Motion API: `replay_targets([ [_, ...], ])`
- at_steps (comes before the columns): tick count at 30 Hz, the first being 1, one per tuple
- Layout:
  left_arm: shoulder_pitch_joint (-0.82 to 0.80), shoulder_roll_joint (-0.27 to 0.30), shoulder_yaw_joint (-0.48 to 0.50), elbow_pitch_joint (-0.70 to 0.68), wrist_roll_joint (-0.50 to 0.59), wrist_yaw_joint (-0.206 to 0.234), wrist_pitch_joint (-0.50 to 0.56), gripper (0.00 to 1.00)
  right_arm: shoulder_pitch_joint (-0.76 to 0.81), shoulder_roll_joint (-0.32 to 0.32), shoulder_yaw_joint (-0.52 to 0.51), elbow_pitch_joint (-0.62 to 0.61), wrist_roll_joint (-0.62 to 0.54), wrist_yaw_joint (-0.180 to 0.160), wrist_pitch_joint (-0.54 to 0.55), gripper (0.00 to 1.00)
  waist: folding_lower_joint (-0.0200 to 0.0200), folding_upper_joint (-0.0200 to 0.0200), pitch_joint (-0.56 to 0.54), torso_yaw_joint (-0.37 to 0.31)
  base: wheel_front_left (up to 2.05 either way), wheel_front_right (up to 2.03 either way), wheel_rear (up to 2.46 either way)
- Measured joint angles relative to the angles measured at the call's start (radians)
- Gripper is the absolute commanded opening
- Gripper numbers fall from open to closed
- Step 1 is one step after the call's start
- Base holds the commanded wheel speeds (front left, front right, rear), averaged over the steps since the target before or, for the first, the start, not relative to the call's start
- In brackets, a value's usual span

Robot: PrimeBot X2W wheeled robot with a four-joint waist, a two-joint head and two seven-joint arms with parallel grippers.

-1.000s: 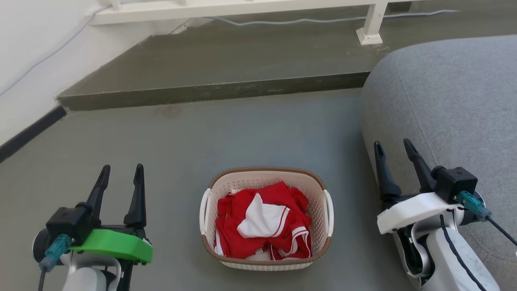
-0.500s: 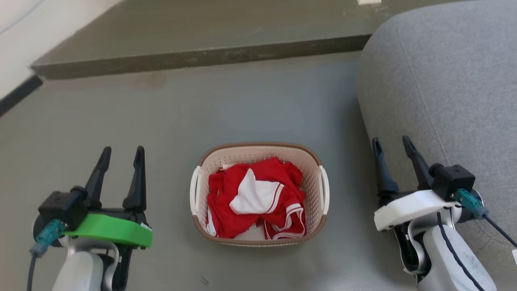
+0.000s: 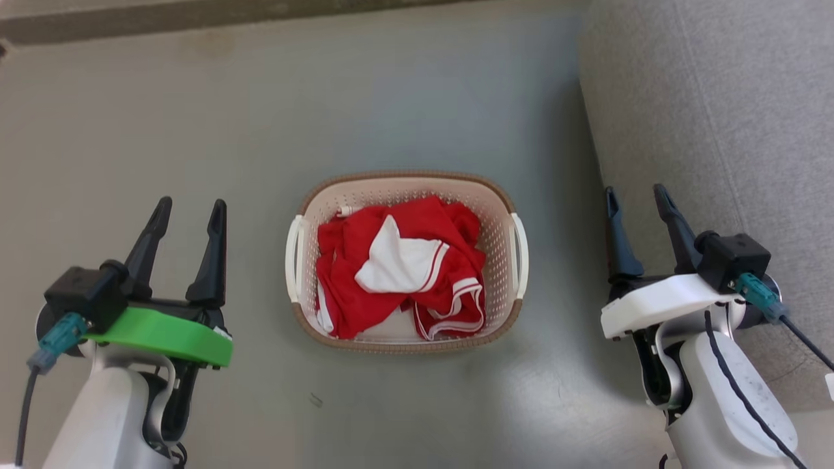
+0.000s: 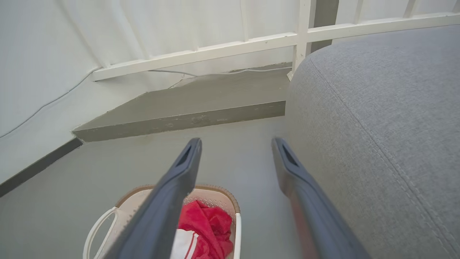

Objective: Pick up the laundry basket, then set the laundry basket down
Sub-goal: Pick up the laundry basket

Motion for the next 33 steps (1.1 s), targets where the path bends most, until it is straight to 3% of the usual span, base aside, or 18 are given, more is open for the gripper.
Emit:
replay_targets([
  [19,-0.199,0.098,-0.179,0.103,-0.136,0.0,0.0,1.0,-0.156,0.005,0.028,0.176,0.042,-0.011,-0.001,1.0,0.0,0.0,0.246,-0.014,0.0,0.0,0.0],
  [33,-0.366,0.12,-0.299,0.225,-0.264,0.0,0.047,1.0,-0.323,0.003,0.121,0.332,0.194,-0.02,-0.002,1.0,0.0,0.0,0.413,-0.006,0.0,0.0,0.0],
])
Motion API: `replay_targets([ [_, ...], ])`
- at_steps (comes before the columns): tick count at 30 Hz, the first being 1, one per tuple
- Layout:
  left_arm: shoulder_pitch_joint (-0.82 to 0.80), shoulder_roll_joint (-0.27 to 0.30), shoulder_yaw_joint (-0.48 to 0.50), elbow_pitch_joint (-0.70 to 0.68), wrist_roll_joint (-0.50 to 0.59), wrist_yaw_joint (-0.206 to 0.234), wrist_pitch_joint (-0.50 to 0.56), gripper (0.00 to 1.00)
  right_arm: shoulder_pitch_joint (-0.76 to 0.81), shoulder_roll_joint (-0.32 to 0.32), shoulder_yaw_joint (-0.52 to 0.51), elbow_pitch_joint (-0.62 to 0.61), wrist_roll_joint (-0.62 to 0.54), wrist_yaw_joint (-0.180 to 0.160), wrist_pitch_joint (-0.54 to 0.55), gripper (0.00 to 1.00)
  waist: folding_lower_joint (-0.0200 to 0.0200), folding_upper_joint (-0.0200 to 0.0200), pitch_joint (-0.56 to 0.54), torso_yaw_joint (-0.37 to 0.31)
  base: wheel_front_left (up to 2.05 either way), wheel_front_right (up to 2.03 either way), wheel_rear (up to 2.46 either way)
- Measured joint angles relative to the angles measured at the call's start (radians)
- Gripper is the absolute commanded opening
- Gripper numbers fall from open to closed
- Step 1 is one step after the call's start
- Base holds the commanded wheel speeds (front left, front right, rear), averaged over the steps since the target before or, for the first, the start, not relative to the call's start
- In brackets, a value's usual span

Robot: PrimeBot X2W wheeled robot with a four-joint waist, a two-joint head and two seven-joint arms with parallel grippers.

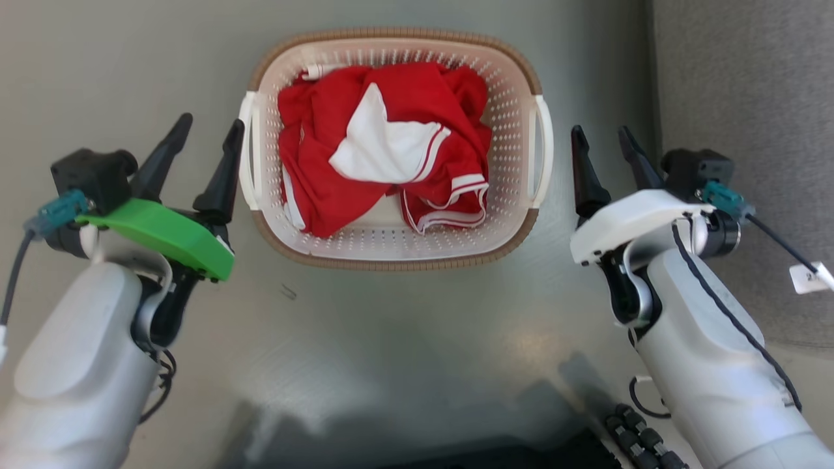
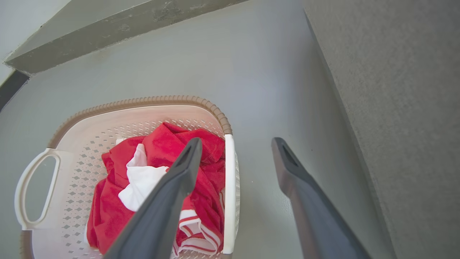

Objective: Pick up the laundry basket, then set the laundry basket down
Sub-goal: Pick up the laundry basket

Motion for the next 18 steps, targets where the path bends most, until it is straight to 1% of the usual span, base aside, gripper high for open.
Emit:
replay_targets([
  [4,-0.044,0.019,-0.03,0.033,-0.014,0.0,0.019,1.0,-0.048,-0.001,0.024,0.035,0.049,-0.001,0.0,1.0,0.0,0.0,0.041,0.001,0.0,0.0,0.0],
  [5,-0.056,0.019,-0.041,0.038,-0.017,0.0,0.02,1.0,-0.06,-0.001,0.031,0.042,0.057,-0.009,0.0,1.0,0.0,0.0,0.051,0.001,0.0,0.0,0.0],
  [9,-0.105,0.019,-0.078,0.069,-0.039,0.0,0.041,1.0,-0.104,-0.002,0.054,0.079,0.081,-0.016,0.0,1.0,0.0001,0.0,0.09,0.002,0.0,0.0,0.0],
  [13,-0.142,0.021,-0.106,0.102,-0.051,0.0,0.06,1.0,-0.139,-0.003,0.085,0.111,0.116,-0.017,0.0,1.0,0.0001,0.0,0.127,0.004,0.0,0.0,0.0],
  [18,-0.182,0.026,-0.119,0.159,-0.069,0.0,0.082,1.0,-0.192,-0.004,0.123,0.141,0.149,-0.021,0.0,1.0,0.0,0.0,0.169,0.004,0.0,0.0,0.0],
])
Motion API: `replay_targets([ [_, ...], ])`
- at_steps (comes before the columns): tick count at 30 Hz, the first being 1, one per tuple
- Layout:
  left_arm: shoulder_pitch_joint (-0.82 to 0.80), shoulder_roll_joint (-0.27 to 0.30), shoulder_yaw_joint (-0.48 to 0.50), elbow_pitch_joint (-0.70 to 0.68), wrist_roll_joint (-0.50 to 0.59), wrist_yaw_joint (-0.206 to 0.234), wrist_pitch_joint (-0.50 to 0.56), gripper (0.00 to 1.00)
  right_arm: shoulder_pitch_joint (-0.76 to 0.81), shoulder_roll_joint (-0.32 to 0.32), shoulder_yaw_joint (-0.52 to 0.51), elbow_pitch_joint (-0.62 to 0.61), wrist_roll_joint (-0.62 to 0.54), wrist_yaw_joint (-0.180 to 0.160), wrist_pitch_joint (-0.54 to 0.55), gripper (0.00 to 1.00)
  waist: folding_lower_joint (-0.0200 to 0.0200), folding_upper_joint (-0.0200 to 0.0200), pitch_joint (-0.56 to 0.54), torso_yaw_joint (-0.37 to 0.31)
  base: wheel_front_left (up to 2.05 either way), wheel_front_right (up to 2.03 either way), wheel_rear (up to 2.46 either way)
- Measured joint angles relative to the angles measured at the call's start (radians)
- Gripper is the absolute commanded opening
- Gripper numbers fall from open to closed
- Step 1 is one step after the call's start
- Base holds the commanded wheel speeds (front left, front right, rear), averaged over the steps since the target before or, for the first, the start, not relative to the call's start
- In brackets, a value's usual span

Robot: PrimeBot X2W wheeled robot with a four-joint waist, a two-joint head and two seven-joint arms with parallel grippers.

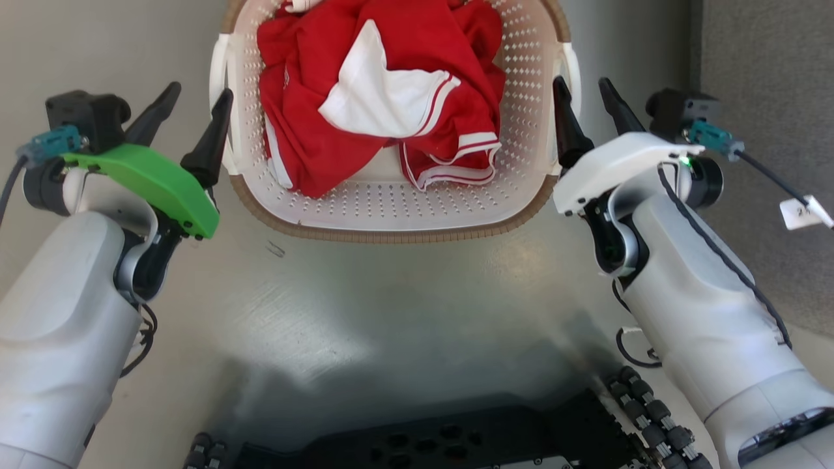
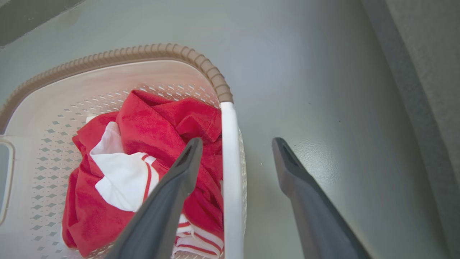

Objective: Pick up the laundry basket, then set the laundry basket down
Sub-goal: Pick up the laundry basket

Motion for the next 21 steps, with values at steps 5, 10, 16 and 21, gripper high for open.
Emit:
replay_targets([
  [5,-0.04,-0.001,-0.05,0.022,-0.028,0.0,0.022,1.0,-0.037,0.0,0.042,0.03,0.039,-0.004,0.0,1.0,-0.0001,0.0,0.034,0.0,0.0,0.0,0.0],
  [10,-0.071,-0.004,-0.082,0.054,-0.049,0.0,0.047,1.0,-0.076,-0.001,0.077,0.063,0.082,-0.005,0.0,1.0,0.0,0.0,0.06,0.001,0.0,0.0,0.0],
  [16,-0.113,-0.006,-0.107,0.093,-0.062,0.0,0.06,1.0,-0.108,-0.001,0.118,0.094,0.127,-0.005,0.0,0.78,0.0,0.0,0.083,0.003,0.0,0.0,0.0],
  [21,-0.133,-0.012,-0.131,0.119,-0.071,-0.001,0.06,1.0,-0.125,-0.001,0.153,0.122,0.17,-0.01,0.002,0.62,-0.0001,0.0,0.088,0.008,0.0,0.0,0.0],
])
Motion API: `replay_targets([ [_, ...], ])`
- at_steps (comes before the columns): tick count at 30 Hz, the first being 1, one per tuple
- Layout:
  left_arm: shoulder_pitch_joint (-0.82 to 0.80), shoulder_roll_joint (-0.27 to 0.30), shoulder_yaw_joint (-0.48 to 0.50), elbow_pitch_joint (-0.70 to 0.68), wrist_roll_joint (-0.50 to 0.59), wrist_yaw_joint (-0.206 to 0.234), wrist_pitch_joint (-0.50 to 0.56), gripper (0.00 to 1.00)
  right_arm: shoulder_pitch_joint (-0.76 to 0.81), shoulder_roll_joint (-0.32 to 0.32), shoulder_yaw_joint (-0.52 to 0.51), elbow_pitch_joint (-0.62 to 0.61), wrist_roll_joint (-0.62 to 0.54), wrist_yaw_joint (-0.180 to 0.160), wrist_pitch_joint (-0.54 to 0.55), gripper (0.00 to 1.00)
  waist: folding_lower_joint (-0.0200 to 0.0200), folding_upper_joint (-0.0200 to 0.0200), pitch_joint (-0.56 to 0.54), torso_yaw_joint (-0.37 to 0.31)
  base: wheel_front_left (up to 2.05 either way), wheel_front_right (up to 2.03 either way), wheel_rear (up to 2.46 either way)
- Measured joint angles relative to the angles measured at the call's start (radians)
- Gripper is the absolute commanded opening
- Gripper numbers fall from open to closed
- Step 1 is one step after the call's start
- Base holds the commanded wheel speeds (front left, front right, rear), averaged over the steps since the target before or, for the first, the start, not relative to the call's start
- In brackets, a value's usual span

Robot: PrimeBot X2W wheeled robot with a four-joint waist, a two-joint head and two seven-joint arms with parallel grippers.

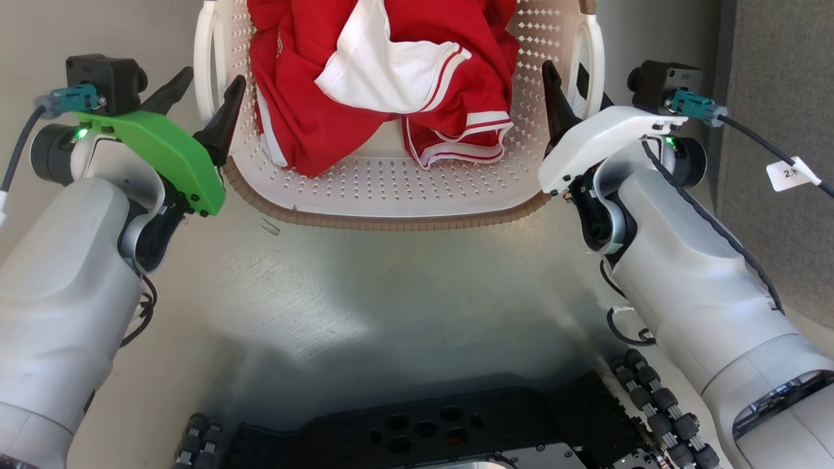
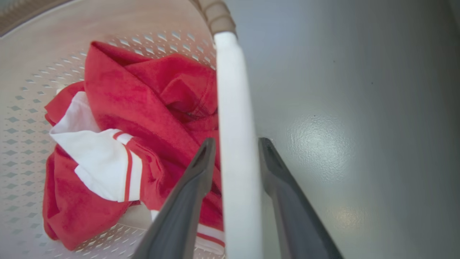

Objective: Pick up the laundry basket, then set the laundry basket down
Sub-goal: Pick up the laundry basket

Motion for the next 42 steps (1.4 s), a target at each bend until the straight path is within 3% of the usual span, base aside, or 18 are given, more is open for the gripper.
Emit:
replay_targets([
  [6,-0.025,-0.003,-0.033,0.022,-0.025,-0.007,0.009,1.0,-0.016,0.0,0.038,0.015,0.041,-0.002,0.0,0.78,0.0,0.0,0.002,-0.001,0.0,0.0,0.0],
  [11,-0.047,-0.004,-0.052,0.042,-0.031,-0.007,0.009,1.0,-0.027,0.0,0.06,0.016,0.063,-0.002,0.0,0.81,0.0,0.0,0.003,-0.005,0.0,0.0,0.0],
  [14,-0.057,-0.004,-0.058,0.048,-0.042,-0.007,0.01,1.0,-0.035,0.0,0.077,0.02,0.082,-0.003,0.0,0.75,0.0,0.0,0.006,-0.01,0.0,0.0,0.0],
  [16,-0.061,-0.004,-0.065,0.054,-0.043,-0.007,0.01,1.0,-0.04,0.0,0.087,0.021,0.096,-0.004,0.0,0.62,0.0,0.0,0.007,-0.013,0.0,0.0,0.0],
  [17,-0.064,-0.005,-0.07,0.058,-0.044,-0.007,0.01,0.95,-0.042,0.0,0.092,0.023,0.101,-0.004,0.0,0.6,0.0,0.0,0.008,-0.014,0.0,0.0,0.0],
  [18,-0.067,-0.005,-0.076,0.064,-0.047,-0.007,0.01,0.73,-0.043,0.0,0.096,0.025,0.105,-0.004,0.0,0.6,0.0,0.0,0.008,-0.016,0.0,0.0,0.0],
  [19,-0.071,-0.005,-0.081,0.068,-0.053,-0.007,0.01,0.45,-0.043,0.0,0.101,0.027,0.109,-0.006,0.0,0.49,0.0,0.0,0.009,-0.017,0.0,0.0,0.0],
  [21,-0.076,-0.008,-0.088,0.072,-0.059,-0.007,0.01,0.0,-0.045,0.0,0.112,0.03,0.119,-0.01,0.0,0.36,0.0,0.0,0.009,-0.019,0.0,0.0,0.0],
  [24,-0.079,-0.02,-0.092,0.073,-0.072,-0.005,0.01,0.0,-0.051,0.0,0.124,0.037,0.13,-0.01,0.0,0.0,0.0,0.0,0.009,-0.022,0.0,0.0,0.0],
  [42,-0.087,-0.033,-0.151,0.145,-0.126,0.003,-0.014,0.0,-0.081,0.013,0.181,0.082,0.158,-0.013,-0.002,0.0,0.0,0.0,-0.049,-0.019,0.0,0.0,0.0],
])
